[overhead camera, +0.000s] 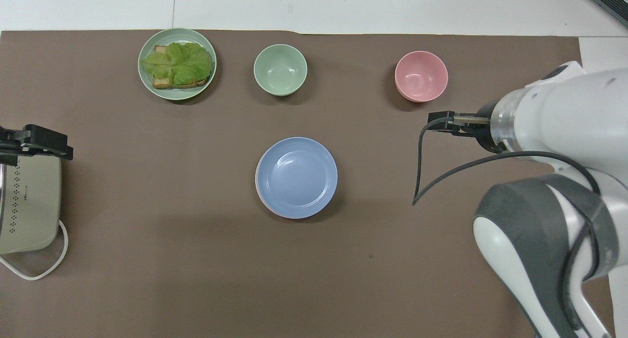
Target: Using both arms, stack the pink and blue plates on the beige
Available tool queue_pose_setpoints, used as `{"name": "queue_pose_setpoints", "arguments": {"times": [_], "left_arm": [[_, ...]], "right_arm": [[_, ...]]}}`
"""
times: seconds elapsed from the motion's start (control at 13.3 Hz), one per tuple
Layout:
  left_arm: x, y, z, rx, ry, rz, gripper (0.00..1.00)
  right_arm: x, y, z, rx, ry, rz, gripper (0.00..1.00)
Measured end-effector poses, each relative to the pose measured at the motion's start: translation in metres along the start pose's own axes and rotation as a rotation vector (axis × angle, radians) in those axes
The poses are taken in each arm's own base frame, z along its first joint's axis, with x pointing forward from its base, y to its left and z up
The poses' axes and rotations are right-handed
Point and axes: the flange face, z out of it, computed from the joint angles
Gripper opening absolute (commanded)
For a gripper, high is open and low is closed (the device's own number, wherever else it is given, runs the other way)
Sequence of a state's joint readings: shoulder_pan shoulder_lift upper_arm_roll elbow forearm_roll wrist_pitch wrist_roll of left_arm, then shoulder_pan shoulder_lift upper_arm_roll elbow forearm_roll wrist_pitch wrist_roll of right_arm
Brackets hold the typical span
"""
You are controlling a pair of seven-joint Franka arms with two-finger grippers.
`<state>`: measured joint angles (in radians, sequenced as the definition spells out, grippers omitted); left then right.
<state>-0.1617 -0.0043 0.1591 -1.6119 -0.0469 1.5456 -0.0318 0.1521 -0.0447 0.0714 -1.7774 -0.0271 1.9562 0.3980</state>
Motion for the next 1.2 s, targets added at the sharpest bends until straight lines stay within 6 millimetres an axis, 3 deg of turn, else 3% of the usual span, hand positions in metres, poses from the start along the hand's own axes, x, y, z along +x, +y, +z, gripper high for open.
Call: {"name": "queue_pose_setpoints", "arguments": {"times": [0.38, 0.6, 0.97, 1.2], "left_arm": [[0.0, 0.0, 0.0, 0.0, 0.0, 0.0, 1.0], [0.0, 0.0, 0.0, 0.0, 0.0, 0.0, 1.0], [0.0, 0.0, 0.0, 0.0, 0.0, 0.0, 1.0], [0.0, 0.0, 0.0, 0.0, 0.0, 0.0, 1.0]], "right_arm": [[0.001, 0.033, -0.046, -0.027, -0.028, 0.058, 1.0], [0.006, 0.066, -0.067, -0.049, -0.065, 0.119, 1.0], [0.007, 0.131, -0.089, -0.072, -0.11, 0.227, 1.0], [0.007, 0.164, -0.093, -0.069, -0.123, 0.181, 1.0]]}}
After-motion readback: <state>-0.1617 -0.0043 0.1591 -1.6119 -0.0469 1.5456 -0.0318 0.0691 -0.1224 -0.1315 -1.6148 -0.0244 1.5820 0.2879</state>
